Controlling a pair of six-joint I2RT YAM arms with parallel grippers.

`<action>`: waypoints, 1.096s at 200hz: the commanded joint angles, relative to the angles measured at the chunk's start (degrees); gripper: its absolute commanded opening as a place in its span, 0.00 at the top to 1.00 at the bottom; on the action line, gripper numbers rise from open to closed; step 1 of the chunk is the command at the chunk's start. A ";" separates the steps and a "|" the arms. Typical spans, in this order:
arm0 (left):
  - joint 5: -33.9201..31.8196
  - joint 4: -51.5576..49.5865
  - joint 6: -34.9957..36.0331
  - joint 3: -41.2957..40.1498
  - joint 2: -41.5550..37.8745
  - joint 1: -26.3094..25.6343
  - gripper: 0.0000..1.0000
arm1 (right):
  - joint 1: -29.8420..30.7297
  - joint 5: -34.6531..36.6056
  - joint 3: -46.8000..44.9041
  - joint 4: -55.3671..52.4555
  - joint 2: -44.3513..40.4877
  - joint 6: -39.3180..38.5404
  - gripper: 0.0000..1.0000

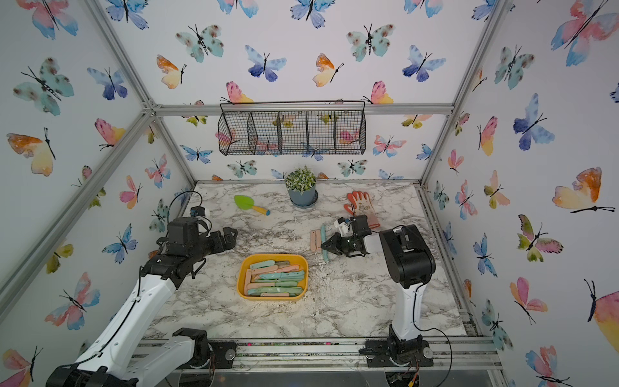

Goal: Take the fruit knife out of the storage box
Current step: Place the fruit knife at the center of the board.

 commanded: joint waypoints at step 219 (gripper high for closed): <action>-1.78 0.55 0.15 -0.22 -1.23 -0.21 0.02 | 0.20 5.75 -2.40 -1.29 -2.86 1.43 0.68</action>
